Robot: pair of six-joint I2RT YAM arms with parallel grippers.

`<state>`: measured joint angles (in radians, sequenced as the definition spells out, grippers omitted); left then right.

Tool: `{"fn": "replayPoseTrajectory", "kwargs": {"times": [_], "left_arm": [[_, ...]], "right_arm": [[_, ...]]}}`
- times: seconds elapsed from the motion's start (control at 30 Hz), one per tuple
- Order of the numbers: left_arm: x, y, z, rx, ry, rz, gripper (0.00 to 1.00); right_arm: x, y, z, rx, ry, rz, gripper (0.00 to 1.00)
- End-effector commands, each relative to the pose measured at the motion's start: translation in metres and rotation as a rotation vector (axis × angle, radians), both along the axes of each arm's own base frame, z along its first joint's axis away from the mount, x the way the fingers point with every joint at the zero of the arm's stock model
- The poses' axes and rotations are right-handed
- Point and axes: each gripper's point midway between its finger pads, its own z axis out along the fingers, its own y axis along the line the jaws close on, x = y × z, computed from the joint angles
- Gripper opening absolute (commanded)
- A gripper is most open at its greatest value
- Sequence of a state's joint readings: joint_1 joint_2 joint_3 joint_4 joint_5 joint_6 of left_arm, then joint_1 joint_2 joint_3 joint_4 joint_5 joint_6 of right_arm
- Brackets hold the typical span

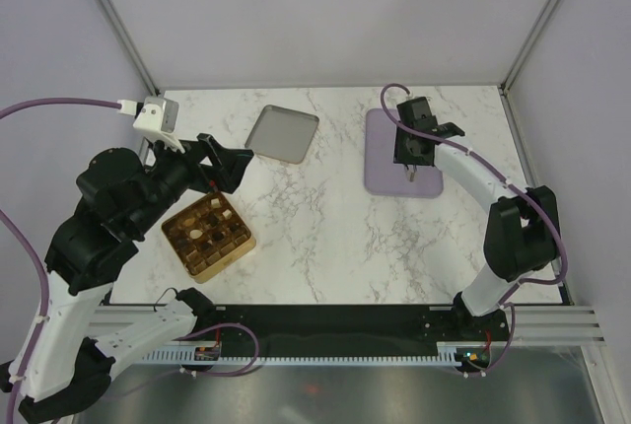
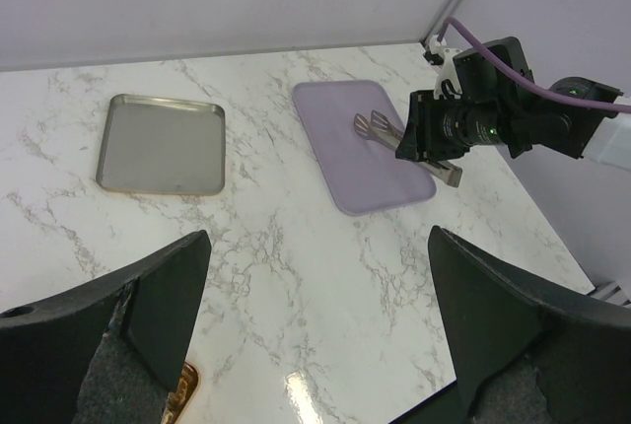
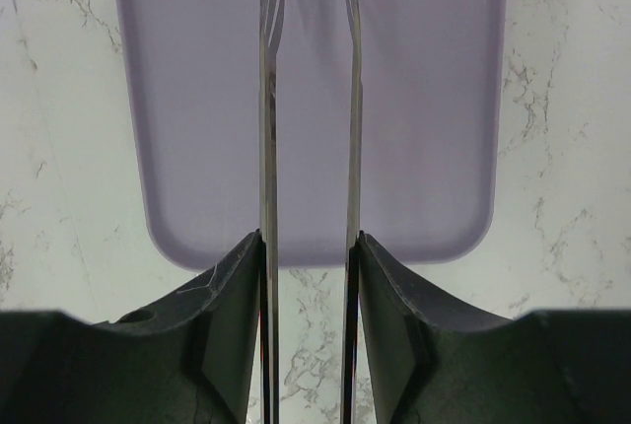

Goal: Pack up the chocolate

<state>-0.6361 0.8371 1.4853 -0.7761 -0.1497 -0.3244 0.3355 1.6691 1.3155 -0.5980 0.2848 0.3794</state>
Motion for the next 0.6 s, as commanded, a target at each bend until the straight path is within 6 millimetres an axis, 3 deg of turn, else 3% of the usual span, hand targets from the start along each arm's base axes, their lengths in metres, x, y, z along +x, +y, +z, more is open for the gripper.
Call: {"fn": "replayPoseTrajectory", "kwargs": {"times": [0.0, 0.57], "left_arm": [[0.0, -0.003, 0.0, -0.013, 0.005, -0.012, 1.0], [0.005, -0.007, 0.002, -0.006, 0.005, -0.014, 1.0]], "right_arm": [[0.01, -0.008, -0.001, 0.006, -0.032, -0.042, 0.49], [0.027, -0.006, -0.02, 0.043, -0.005, -0.033, 0.5]]}}
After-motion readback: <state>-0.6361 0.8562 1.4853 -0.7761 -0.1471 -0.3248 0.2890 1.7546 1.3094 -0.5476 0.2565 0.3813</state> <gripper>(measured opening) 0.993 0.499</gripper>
